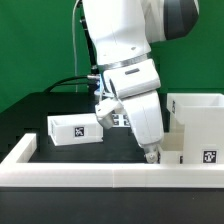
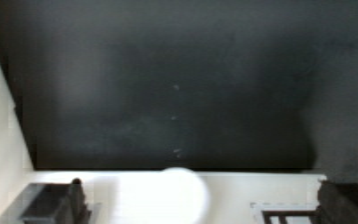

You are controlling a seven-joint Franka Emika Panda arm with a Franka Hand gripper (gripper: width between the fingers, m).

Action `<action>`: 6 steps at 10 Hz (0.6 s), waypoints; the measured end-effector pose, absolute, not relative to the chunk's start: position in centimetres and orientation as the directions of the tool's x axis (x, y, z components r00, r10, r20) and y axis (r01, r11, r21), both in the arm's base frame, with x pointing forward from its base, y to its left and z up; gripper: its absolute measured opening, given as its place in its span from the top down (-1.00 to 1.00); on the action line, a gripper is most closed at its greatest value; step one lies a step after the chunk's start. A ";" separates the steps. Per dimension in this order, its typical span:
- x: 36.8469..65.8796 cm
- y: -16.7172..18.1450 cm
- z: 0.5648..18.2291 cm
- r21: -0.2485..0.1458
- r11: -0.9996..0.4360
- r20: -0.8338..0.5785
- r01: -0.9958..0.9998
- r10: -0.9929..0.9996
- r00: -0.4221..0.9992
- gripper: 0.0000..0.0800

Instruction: Assemble drawer

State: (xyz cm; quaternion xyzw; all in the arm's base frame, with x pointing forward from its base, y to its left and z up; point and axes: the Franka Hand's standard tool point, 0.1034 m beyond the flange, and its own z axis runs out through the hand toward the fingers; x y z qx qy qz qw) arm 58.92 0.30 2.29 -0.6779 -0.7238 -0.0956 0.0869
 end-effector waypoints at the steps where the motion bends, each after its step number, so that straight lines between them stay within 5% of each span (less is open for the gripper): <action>1: 58.9 0.4 2.3 0.021 0.063 0.256 0.998 0.964 -0.067 -0.62; 6: 58.9 3.5 2.3 0.008 0.040 0.268 0.999 0.962 -0.040 -0.62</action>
Offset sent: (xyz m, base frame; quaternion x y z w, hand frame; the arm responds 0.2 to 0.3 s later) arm 0.0046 0.0258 0.0036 -0.0057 0.0096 -0.0026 0.9999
